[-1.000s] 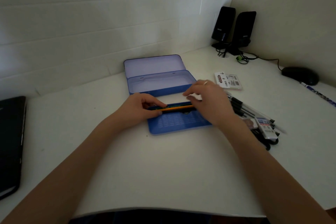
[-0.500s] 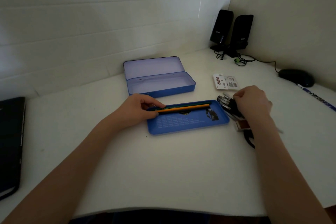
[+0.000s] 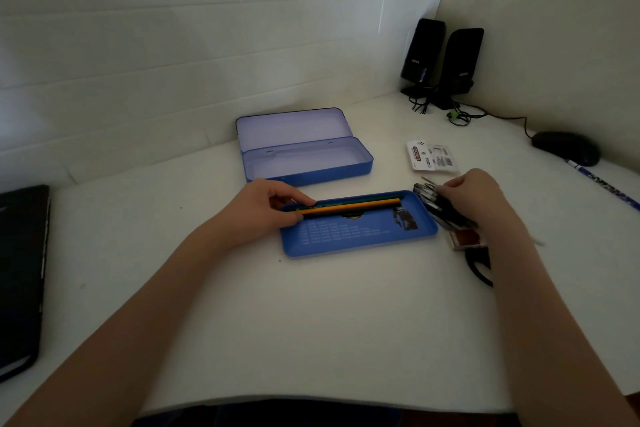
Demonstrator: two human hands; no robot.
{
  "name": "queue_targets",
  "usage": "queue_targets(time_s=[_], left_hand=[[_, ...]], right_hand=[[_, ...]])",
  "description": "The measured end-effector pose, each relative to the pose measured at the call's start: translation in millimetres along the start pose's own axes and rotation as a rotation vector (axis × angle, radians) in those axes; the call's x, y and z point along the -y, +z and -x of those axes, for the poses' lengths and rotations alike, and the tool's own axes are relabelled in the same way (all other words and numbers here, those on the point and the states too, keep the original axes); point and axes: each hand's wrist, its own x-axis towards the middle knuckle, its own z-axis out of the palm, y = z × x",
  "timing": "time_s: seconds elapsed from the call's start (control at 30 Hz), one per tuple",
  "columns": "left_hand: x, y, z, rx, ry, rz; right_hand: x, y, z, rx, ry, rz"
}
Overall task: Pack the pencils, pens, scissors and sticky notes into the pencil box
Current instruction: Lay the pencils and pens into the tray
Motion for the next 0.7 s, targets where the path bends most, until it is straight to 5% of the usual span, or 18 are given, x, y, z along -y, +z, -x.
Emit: queue_targets(time_s=[0.17, 0.3, 0.57, 0.7], left_hand=[[0.4, -0.1, -0.5, 0.001, 0.004, -0.006], [-0.3, -0.7, -0.2, 0.008, -0.002, -0.008], [1.8, -1.7, -0.9, 0.019, 0.008, 0.016], [2.4, -1.5, -1.4, 0.023, 0.010, 0.032]], right_hand=[[7.2, 2.9, 8.4, -0.071, -0.099, 0.002], [25.4, 0.1, 28.0, -0.145, -0.433, -0.121], [60.8, 27.1, 76.1, 0.292, -0.921, 0.044], [61.4, 36.0, 78.8, 0.355, -0.963, 0.069]])
